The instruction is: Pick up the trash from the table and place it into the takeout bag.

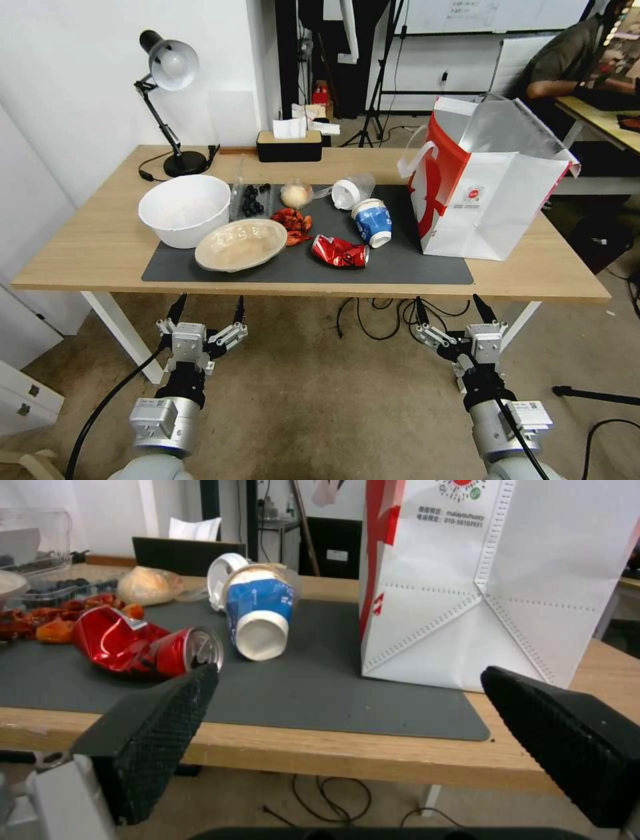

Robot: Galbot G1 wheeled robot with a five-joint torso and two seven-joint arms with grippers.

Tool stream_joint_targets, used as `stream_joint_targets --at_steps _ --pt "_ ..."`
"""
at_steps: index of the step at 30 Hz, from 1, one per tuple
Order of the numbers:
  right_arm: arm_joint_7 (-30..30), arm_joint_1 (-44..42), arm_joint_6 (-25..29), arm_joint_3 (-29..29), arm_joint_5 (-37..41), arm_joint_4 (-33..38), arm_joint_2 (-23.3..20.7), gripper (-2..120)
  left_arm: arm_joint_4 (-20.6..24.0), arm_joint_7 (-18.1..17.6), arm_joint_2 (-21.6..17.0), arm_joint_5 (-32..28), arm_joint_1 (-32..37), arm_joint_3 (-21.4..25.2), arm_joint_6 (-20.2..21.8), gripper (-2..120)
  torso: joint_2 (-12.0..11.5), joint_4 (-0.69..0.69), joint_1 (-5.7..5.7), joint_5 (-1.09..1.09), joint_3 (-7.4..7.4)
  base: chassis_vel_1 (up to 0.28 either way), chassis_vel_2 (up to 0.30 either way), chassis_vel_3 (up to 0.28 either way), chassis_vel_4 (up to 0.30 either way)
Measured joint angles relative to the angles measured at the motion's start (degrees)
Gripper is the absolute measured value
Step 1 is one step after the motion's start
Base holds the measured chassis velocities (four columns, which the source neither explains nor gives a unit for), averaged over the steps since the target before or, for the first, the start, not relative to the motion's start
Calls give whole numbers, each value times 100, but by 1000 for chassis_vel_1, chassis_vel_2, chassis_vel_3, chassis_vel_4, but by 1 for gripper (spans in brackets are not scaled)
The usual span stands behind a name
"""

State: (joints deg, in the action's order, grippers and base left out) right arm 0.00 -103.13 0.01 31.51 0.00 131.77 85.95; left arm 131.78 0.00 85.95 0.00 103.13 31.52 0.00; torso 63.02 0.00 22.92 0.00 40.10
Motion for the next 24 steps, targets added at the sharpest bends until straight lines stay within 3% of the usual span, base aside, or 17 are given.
stream_joint_targets --at_steps 20,22,24 --pt "0 24 -13 -9 12 -5 -6 100 -7 -8 2 -3 -12 -5 8 100 0 0 0 0 0 0 0 0 0" --pt "-2 136 -99 -62 79 -84 -45 100 -64 -92 55 -72 -118 -49 133 100 1 -1 0 0 0 0 0 0 0" --pt "-36 460 -348 -240 260 -309 -152 100 -241 -333 218 -290 -436 -210 516 100 0 0 -1 1 0 0 0 0 0"
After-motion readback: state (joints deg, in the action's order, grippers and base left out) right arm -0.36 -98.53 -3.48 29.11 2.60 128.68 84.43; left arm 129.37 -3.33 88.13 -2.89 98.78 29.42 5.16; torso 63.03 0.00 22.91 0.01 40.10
